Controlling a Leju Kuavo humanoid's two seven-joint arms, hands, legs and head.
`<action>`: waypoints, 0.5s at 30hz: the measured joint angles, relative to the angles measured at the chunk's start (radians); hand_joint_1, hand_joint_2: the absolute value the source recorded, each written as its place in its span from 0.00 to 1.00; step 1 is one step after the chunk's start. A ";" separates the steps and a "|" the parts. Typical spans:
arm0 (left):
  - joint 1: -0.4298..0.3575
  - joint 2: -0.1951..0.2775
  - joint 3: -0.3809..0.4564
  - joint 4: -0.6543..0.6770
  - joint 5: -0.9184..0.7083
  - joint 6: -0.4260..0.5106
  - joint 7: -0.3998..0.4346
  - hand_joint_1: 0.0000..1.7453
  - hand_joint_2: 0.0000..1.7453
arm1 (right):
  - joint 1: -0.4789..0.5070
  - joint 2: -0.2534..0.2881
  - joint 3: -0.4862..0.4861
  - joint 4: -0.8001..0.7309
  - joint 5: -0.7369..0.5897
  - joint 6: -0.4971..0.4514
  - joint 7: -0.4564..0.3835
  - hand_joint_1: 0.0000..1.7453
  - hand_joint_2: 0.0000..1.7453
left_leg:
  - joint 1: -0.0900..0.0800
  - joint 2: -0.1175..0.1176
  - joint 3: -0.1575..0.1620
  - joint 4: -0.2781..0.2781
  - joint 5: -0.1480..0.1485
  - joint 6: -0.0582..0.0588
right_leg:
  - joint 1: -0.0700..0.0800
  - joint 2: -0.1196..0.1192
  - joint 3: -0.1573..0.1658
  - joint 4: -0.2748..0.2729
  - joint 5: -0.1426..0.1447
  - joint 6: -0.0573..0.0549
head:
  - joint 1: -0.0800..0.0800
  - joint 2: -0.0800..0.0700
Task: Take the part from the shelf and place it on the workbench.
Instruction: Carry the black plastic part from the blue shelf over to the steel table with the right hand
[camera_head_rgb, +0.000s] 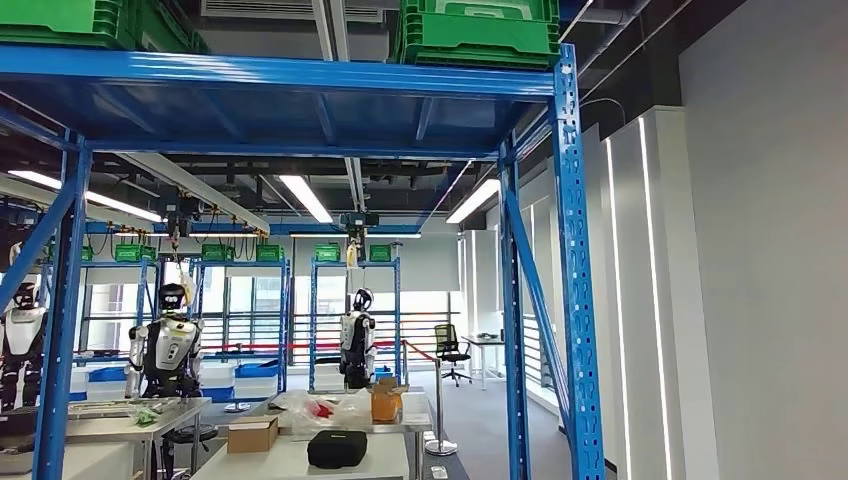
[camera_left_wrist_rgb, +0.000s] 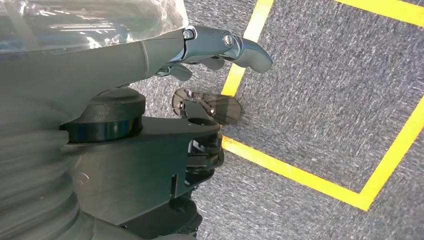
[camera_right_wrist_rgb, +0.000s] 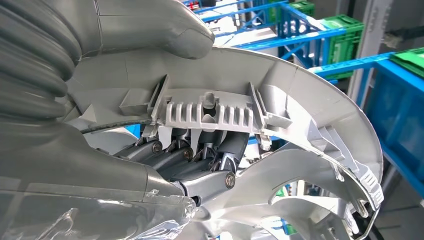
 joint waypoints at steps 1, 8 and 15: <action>0.000 0.000 0.000 0.000 0.000 0.000 0.000 0.00 1.00 | 0.001 0.000 0.000 0.000 -0.001 -0.001 -0.002 1.00 1.00 | 0.002 -0.001 -0.011 0.030 -0.030 -0.006 | -0.002 -0.001 -0.007 -0.001 0.008 -0.005 | 0.002 0.000; 0.002 0.001 -0.005 0.000 0.003 0.000 0.000 0.00 1.00 | 0.012 0.000 0.000 0.000 -0.007 -0.012 -0.010 1.00 1.00 | 0.011 -0.002 0.042 0.135 -0.133 -0.011 | 0.000 -0.001 -0.075 0.003 0.060 -0.006 | 0.009 0.000; 0.002 0.003 -0.007 -0.002 0.006 0.000 -0.002 0.00 1.00 | 0.019 -0.001 -0.001 0.000 -0.013 -0.026 -0.014 1.00 1.00 | -0.004 0.001 0.137 -0.065 -0.069 0.031 | -0.005 -0.002 -0.097 0.006 0.082 0.035 | 0.006 0.000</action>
